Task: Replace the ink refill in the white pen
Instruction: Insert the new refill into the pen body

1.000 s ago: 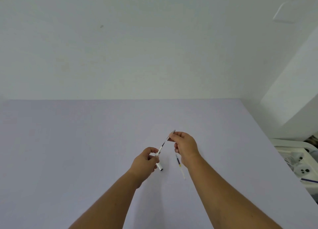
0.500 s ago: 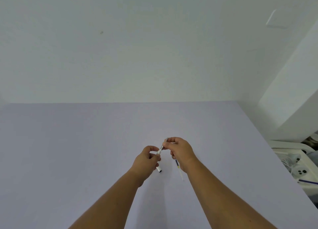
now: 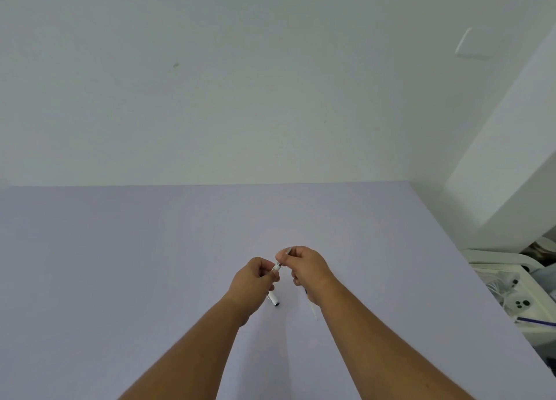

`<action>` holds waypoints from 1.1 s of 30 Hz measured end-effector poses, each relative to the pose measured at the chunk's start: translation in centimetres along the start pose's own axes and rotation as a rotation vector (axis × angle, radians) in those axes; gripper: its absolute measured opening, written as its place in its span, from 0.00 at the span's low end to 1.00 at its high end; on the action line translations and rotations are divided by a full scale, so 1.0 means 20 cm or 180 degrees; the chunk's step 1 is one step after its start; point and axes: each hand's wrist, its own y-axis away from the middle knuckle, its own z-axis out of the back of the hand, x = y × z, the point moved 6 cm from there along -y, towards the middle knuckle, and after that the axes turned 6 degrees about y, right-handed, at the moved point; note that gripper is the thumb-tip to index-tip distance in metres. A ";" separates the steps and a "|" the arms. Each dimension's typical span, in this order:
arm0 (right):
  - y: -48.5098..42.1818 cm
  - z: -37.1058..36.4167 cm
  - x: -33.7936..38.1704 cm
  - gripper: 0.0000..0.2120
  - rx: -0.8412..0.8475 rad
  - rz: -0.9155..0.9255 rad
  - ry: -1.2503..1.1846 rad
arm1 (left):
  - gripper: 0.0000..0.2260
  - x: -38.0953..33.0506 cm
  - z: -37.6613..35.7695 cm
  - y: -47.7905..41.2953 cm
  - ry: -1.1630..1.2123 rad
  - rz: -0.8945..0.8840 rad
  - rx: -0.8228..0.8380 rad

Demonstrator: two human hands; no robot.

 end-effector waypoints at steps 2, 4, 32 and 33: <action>0.00 0.02 0.00 0.11 -0.0139 -0.0038 0.0158 | 0.03 0.00 -0.01 0.00 -0.0022 -0.0008 0.0034; 0.00 0.04 -0.01 0.18 -0.0343 -0.0131 0.0426 | 0.02 -0.01 -0.02 0.00 -0.0027 -0.0034 0.0067; 0.04 0.08 0.01 0.19 -0.0401 -0.0155 0.0241 | 0.02 -0.04 -0.06 0.00 -0.0163 -0.0098 0.0108; 0.04 0.07 0.01 0.19 -0.0385 -0.0171 0.0273 | 0.02 -0.04 -0.06 0.01 -0.0172 -0.0108 0.0102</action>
